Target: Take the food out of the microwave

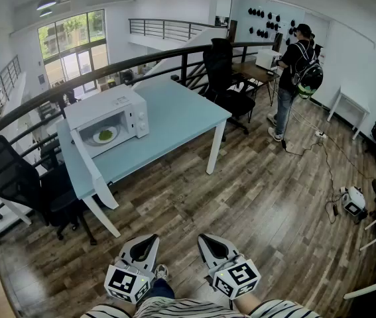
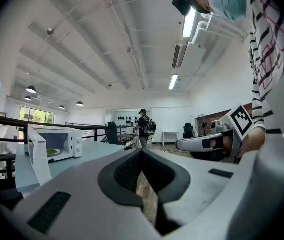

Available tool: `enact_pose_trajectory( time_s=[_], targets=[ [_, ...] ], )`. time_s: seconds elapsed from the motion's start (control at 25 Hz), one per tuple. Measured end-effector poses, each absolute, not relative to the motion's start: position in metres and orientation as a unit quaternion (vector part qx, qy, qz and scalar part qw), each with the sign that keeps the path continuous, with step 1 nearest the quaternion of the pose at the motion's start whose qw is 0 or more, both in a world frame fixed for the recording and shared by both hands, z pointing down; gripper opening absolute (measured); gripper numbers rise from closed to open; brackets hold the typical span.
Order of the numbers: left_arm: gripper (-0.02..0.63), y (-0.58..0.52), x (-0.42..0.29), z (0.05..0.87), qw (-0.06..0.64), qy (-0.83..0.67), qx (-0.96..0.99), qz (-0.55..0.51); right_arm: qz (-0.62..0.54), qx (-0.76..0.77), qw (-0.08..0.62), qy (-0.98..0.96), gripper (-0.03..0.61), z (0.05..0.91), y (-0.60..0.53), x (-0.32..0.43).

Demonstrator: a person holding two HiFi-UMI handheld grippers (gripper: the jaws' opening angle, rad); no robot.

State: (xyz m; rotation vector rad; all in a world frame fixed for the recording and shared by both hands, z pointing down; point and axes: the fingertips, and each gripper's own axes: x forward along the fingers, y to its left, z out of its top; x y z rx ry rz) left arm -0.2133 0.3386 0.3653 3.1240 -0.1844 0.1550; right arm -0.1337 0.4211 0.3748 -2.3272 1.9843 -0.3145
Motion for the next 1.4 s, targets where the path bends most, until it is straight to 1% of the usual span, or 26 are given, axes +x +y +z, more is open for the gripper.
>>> enact_pose_trajectory(
  time_s=[0.32, 0.6, 0.64, 0.68, 0.72, 0.76, 0.84, 0.92, 1.4],
  targets=[
    [0.021, 0.346, -0.209, 0.368, 0.011, -0.064, 0.997, 0.044, -0.089, -0.75, 0.027, 0.655, 0.026, 0.371, 0.425, -0.131],
    [0.027, 0.342, -0.191, 0.371, 0.012, -0.055, 0.998, 0.041, -0.084, -0.74, 0.049, 0.665, 0.031, 0.366, 0.415, -0.118],
    [0.044, 0.339, -0.185, 0.372, 0.014, -0.054, 0.998, 0.04, -0.084, -0.739, 0.05, 0.667, 0.031, 0.366, 0.411, -0.114],
    [0.112, 0.335, -0.179, 0.373, 0.016, -0.053, 0.998, 0.041, -0.084, -0.738, 0.051, 0.668, 0.031, 0.367, 0.407, -0.109],
    [0.204, 0.331, -0.172, 0.374, 0.018, -0.053, 0.998, 0.041, -0.084, -0.737, 0.052, 0.668, 0.032, 0.367, 0.402, -0.104],
    [0.227, 0.326, -0.164, 0.375, 0.019, -0.052, 0.998, 0.043, -0.084, -0.737, 0.054, 0.668, 0.032, 0.368, 0.397, -0.097],
    [0.227, 0.317, -0.149, 0.378, 0.021, -0.05, 0.997, 0.046, -0.088, -0.738, 0.059, 0.667, 0.051, 0.369, 0.387, -0.083],
    [0.229, 0.304, -0.134, 0.38, 0.024, -0.05, 0.997, 0.05, -0.096, -0.737, 0.062, 0.667, 0.194, 0.371, 0.373, -0.068],
    [0.242, 0.173, -0.064, 0.384, 0.036, -0.085, 0.994, 0.056, -0.106, -0.716, 0.058, 0.687, 0.196, 0.37, 0.235, 0.008]
  ],
)
